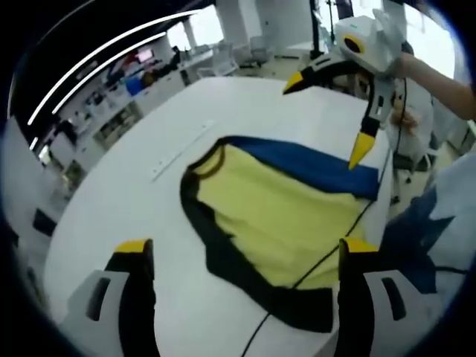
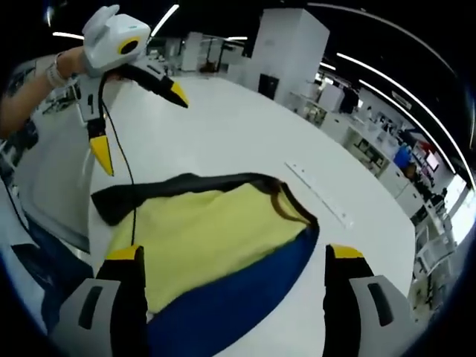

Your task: Fold the garment on the visible template until the final outline fits inside the template.

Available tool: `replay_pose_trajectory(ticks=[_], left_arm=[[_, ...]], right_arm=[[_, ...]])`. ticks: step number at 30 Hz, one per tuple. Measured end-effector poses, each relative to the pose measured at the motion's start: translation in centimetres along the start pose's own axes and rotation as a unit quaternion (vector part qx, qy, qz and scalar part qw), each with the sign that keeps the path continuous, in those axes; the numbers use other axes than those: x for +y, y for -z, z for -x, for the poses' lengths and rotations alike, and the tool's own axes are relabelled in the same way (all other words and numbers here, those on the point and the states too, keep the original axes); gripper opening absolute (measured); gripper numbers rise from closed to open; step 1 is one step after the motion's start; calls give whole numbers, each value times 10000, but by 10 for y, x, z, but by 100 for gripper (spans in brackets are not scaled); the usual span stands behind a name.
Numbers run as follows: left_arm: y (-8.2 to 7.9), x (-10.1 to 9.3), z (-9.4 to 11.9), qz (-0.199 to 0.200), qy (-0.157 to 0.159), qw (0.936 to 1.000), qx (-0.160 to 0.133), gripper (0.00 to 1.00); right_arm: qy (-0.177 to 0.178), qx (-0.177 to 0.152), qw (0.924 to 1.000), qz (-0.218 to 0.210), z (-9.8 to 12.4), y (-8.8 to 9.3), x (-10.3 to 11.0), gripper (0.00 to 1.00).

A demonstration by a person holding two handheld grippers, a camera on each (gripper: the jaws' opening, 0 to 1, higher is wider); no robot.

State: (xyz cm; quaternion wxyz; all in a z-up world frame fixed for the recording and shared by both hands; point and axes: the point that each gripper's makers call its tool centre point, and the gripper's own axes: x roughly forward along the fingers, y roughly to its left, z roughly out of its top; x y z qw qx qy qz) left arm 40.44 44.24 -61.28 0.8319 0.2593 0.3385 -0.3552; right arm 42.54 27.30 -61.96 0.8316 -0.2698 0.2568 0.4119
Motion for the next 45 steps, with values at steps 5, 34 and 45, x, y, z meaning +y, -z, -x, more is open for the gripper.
replay_pose_trajectory(ticks=[5, 34, 45], left_arm=[[1, -2, 5, 28, -28, 10000, -66, 99], [20, -22, 16, 369, -74, 9990, -234, 99], [26, -21, 22, 484, -123, 9984, -255, 99]], right_arm=[[117, -29, 9999, -84, 8, 4, -1, 100], [569, -159, 9964, -612, 44, 32, 3, 100], [644, -149, 9944, -823, 45, 44, 9, 100]])
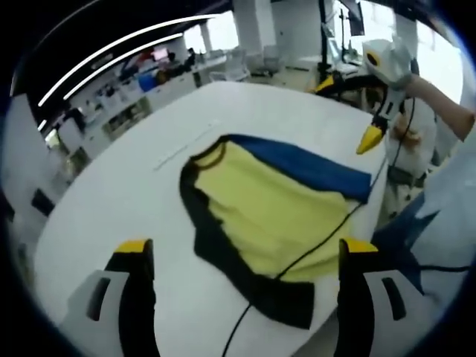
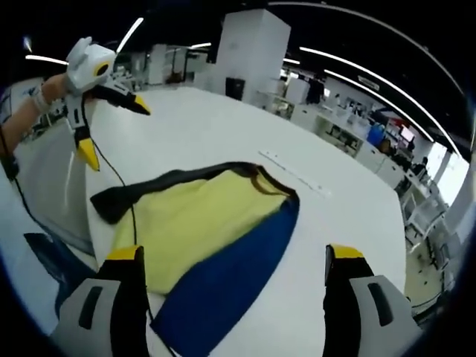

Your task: Fold the garment on the visible template until the final outline fits inside the template.

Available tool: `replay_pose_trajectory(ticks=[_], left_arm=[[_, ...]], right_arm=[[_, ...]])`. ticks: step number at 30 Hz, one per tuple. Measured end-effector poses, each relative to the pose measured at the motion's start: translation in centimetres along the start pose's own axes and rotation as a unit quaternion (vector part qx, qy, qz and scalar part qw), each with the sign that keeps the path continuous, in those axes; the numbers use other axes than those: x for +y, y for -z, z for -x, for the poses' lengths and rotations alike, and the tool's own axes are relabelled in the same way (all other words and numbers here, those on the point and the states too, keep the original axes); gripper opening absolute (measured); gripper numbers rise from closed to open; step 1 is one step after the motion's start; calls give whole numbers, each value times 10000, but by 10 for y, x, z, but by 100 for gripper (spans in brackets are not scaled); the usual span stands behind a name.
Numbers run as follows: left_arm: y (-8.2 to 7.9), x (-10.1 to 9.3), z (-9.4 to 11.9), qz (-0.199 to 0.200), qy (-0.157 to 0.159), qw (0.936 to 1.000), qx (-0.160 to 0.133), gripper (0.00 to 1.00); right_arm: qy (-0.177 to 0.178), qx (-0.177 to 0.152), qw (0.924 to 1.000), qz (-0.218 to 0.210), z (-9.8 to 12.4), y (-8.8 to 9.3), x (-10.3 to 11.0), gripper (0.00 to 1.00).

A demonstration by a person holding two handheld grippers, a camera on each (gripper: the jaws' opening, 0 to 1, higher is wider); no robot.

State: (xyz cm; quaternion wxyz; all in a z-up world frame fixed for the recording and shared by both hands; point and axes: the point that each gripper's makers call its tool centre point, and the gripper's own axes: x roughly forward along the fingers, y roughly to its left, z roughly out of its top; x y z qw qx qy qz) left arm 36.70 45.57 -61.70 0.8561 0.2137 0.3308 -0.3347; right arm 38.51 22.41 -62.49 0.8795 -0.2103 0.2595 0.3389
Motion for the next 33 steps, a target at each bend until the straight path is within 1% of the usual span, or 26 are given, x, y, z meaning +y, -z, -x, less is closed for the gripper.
replay_pose_trajectory(ticks=[6, 11, 16, 19, 23, 27, 30, 33], left_arm=[[6, -4, 2, 26, 24, 10000, 61, 99], [12, -9, 4, 73, 34, 9999, 109, 99], [15, -14, 6, 124, 32, 9999, 114, 99], [14, -18, 7, 157, 38, 9998, 75, 99], [11, -28, 9, 223, 75, 9997, -7, 99], [12, -36, 10, 245, 134, 9996, -11, 99], [14, -39, 14, 238, 110, 9997, -2, 99], [15, -42, 18, 238, 103, 9997, -15, 99]], right_arm=[[21, 59, 9999, -92, -2, 10, 4, 100], [55, 22, 9998, -192, 2, 14, 4, 100], [95, 70, 9995, -278, 6, 24, 5, 100], [125, 104, 9993, -326, 10, 30, 5, 100], [281, 96, 9985, -453, 18, 37, 1, 100], [373, 137, 9978, -523, 27, 46, 2, 100], [498, 187, 9968, -597, 33, 55, 0, 100], [538, 205, 9960, -677, 38, 62, 1, 100]])
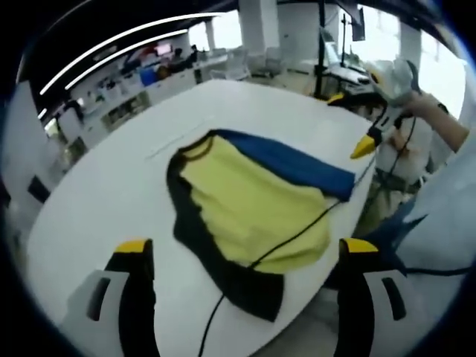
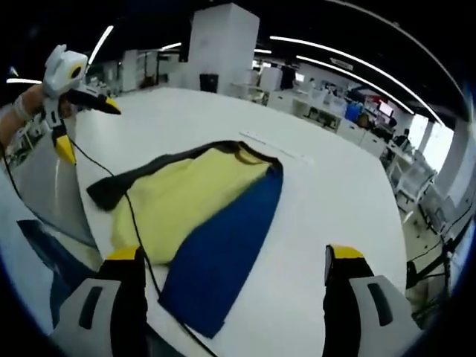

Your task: Fold the garment on the visible template until the final outline fits inside the template.

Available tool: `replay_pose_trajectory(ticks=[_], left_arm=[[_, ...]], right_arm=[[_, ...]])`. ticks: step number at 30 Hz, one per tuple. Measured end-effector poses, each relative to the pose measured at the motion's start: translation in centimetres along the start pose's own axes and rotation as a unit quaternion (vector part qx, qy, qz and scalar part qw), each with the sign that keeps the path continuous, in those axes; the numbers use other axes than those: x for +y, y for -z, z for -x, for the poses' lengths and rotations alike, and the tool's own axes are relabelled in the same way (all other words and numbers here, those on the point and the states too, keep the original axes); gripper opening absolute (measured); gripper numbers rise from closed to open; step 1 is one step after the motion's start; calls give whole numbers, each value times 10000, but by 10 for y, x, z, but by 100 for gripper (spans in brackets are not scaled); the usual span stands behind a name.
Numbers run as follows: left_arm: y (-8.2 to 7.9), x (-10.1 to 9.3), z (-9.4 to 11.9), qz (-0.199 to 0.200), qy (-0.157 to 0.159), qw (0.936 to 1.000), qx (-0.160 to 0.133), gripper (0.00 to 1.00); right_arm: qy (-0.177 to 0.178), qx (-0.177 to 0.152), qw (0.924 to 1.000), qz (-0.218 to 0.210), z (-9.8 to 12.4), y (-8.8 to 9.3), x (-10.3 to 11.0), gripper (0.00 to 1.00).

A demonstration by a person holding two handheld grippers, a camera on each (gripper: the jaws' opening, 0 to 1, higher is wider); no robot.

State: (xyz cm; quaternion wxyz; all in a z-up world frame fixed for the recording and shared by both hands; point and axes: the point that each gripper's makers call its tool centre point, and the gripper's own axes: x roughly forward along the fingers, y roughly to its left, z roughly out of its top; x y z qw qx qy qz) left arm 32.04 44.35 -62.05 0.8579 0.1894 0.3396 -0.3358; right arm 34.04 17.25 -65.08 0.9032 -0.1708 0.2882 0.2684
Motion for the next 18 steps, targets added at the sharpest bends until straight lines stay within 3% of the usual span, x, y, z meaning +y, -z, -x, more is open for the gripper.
replay_pose_trajectory(ticks=[9, 18], left_arm=[[9, -10, 8, 32, -7, 10000, 58, 99], [15, -15, 11, 49, 27, 9999, 106, 99]], right_arm=[[162, 125, 9997, -139, 10, 23, -2, 96], [101, 250, 9990, -364, 12, 45, 6, 94]])
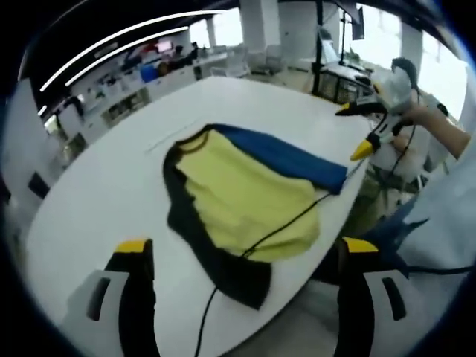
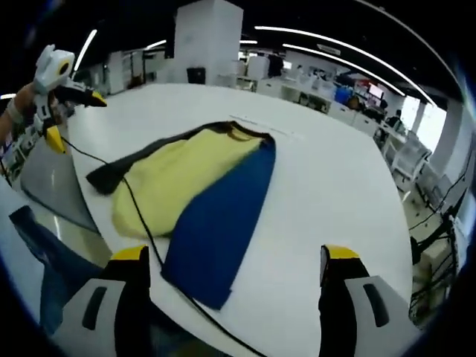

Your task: Fold the garment on the visible template until the final outline fits inside the template.

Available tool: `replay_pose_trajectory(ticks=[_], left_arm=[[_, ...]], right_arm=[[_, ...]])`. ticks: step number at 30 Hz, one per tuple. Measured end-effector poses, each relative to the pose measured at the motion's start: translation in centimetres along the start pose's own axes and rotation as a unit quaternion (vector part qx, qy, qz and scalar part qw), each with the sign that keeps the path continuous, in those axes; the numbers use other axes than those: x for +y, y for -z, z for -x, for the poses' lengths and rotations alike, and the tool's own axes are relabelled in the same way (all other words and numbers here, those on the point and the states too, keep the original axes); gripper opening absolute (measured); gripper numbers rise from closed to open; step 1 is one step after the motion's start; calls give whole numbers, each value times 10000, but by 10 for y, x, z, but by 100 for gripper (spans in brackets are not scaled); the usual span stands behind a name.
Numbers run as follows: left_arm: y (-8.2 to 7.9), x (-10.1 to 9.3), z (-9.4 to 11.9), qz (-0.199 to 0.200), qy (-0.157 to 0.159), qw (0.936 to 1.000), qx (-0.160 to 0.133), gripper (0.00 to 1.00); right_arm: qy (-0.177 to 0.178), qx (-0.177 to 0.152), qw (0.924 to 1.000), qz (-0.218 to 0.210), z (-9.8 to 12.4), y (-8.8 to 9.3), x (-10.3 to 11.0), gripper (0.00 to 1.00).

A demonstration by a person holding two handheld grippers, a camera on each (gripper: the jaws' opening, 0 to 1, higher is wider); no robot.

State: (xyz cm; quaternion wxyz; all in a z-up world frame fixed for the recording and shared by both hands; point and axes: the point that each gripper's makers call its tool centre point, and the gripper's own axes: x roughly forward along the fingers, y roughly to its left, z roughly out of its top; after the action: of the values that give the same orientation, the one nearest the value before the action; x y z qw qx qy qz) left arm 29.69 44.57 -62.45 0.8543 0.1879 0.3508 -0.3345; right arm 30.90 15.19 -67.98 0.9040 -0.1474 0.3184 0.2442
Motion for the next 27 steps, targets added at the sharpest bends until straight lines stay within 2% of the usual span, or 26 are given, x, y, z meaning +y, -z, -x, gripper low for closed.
replay_pose_trajectory(ticks=[12, 16, 27], left_arm=[[5, -2, 5, 76, -85, 9999, -28, 99], [4, 0, 6, 148, -121, 9998, -112, 99], [8, 5, 2, 261, -133, 9995, -116, 99]], right_arm=[[35, 98, 9995, -296, 4, 25, 3, 87], [-61, 62, 9991, -405, 5, 28, 7, 74], [-58, 192, 9982, -568, -5, 38, 7, 64]])
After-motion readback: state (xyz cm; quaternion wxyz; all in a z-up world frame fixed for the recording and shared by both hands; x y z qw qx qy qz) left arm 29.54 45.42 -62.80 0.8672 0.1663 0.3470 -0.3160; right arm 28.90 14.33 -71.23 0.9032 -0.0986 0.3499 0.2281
